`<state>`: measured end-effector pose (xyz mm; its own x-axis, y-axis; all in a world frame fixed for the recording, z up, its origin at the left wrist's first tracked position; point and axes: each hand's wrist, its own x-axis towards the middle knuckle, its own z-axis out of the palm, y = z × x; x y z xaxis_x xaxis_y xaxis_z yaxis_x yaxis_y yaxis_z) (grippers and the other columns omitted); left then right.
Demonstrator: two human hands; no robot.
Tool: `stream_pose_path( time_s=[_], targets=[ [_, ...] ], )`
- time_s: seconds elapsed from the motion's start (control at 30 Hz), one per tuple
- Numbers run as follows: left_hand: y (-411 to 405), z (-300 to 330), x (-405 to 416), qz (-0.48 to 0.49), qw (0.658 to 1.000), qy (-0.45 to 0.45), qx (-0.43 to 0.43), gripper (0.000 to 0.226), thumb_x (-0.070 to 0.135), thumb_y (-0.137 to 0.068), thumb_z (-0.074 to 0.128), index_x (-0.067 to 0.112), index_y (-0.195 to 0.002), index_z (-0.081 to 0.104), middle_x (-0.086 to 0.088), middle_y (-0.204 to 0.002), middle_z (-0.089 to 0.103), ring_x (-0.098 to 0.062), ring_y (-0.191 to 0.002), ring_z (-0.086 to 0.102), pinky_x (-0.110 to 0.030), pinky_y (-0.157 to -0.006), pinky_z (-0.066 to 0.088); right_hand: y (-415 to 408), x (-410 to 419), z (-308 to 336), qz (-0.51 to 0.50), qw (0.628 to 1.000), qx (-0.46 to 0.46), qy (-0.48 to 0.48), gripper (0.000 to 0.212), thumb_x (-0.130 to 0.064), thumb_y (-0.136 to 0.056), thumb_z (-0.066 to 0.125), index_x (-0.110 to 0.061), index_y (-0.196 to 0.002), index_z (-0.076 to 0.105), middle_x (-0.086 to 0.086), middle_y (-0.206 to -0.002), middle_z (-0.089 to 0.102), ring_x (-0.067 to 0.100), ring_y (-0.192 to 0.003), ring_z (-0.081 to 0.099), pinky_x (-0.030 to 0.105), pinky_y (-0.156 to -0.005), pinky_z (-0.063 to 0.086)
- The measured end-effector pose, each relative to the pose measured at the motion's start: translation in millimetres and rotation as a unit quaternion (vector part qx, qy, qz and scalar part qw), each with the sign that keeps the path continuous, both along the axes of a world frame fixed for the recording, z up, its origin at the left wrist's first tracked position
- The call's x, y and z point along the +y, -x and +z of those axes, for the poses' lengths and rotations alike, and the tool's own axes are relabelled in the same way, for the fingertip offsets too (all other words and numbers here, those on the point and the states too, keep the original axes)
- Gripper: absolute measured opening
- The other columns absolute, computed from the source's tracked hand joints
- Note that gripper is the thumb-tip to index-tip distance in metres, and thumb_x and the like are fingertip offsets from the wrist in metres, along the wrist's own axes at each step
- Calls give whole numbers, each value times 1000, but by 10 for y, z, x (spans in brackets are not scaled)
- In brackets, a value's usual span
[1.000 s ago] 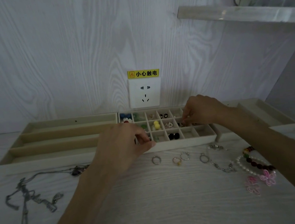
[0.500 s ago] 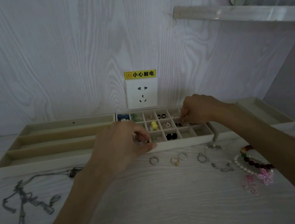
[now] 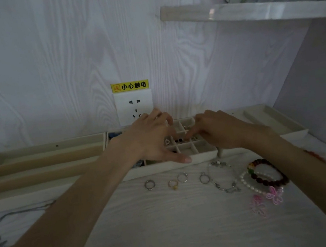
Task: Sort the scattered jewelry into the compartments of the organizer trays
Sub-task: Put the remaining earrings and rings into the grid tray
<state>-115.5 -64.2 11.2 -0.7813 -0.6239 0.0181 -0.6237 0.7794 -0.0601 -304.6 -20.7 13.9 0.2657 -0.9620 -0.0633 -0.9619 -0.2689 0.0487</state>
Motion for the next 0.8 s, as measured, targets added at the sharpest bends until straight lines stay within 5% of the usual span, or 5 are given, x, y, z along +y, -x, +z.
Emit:
stream_pose_path(
  time_s=[0.23,0.8],
  targets=[
    [58,-44,-15,0,999,27,-43,78,84,-69,35,38,-129,54,9,-136,37,-14,-123,27,-29,-96,26,-66,-30,-47,2,999,30,-13,47,-12,-97,39,-43,-132,46,1,-116,51,15,-100,38,26,-77,21],
    [82,-7,-9,-7,995,34,-93,81,84,-71,32,37,-134,49,7,-135,38,-16,-121,29,-29,-94,27,-118,-35,-25,-2,1000,19,-5,50,-8,-95,39,-41,-132,47,1,-114,54,20,-110,43,26,-78,22]
  ],
)
